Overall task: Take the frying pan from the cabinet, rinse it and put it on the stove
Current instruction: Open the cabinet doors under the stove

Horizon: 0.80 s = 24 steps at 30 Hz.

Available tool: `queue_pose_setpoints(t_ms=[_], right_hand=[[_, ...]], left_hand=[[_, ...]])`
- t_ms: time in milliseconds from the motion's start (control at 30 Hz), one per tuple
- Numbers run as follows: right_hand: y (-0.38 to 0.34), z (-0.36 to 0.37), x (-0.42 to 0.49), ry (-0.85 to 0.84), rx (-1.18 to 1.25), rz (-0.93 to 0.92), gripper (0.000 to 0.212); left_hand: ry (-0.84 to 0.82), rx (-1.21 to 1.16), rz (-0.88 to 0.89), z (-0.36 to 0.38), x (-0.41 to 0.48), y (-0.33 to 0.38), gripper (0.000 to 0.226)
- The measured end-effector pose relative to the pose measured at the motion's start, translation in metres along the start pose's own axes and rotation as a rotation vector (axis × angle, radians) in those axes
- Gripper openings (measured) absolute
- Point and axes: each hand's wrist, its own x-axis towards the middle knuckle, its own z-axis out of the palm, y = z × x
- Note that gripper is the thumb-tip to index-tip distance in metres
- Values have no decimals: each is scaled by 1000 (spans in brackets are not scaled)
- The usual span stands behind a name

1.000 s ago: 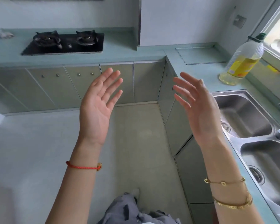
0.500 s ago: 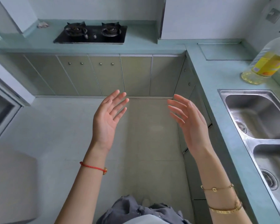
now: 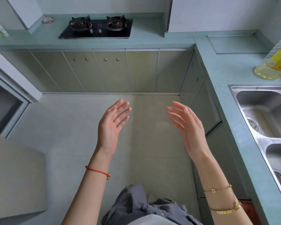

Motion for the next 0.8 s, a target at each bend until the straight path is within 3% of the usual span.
queue_pose_setpoints(t_ms=[367, 800], right_hand=[[23, 4, 68, 10, -113, 63, 33], [23, 53, 267, 85, -150, 27, 28]], left_hand=[[74, 4, -50, -4, 67, -12, 40], [11, 81, -57, -10, 280, 23, 39]])
